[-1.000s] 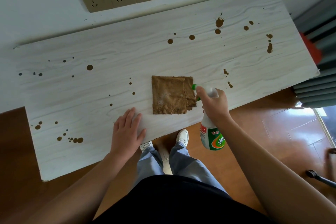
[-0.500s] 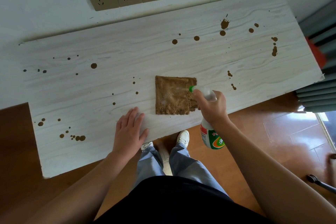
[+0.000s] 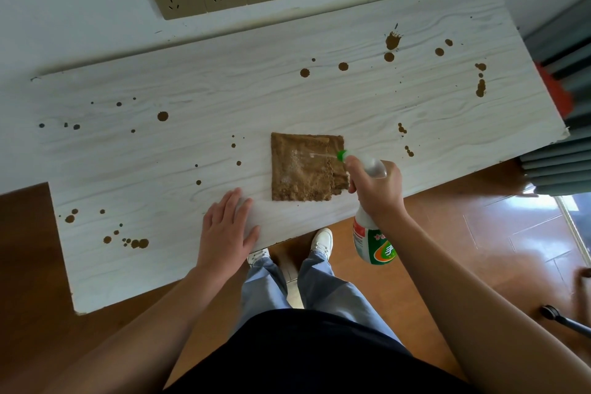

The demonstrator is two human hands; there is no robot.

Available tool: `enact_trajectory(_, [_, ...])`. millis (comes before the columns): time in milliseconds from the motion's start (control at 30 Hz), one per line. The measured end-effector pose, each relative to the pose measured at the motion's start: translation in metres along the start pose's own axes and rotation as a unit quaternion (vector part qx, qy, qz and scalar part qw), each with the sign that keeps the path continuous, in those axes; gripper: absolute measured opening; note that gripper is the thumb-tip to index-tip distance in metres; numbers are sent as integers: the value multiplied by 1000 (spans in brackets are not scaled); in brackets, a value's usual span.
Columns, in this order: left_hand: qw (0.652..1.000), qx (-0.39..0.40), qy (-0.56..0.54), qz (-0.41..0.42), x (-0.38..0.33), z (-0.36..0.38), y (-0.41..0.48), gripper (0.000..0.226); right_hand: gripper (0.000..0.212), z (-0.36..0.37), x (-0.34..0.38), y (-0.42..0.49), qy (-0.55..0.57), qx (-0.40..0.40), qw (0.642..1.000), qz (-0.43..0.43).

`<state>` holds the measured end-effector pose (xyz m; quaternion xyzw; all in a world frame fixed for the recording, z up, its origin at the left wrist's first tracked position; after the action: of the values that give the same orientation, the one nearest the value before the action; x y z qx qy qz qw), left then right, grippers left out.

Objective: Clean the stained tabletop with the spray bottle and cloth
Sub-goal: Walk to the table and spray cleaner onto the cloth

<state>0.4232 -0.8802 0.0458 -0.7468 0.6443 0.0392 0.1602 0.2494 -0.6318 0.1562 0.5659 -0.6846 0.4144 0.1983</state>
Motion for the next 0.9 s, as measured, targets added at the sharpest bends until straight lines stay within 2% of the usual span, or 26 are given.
enact_trajectory(167, [1000, 10, 5, -6, 0, 1, 0, 63, 52, -10, -11, 4, 31, -27, 998, 45])
enact_trajectory(567, [1000, 19, 3, -15, -4, -2, 0, 60, 46, -16, -29, -9, -13, 48, 998, 31])
enact_trajectory(900, [999, 34, 8, -26, -7, -3, 0, 61, 49, -24, -45, -20, -1, 18, 998, 56])
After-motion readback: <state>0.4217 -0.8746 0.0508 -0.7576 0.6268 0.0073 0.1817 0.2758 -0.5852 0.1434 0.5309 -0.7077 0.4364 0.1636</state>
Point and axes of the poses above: each hand's wrist, its own y-axis towards the middle knuckle, its own z-axis out of the palm, x = y × z, the point moved 5 cm from there along y, towards the middle knuckle, and after that the axes turned 1 degree about -x, right-handed, at the moved point
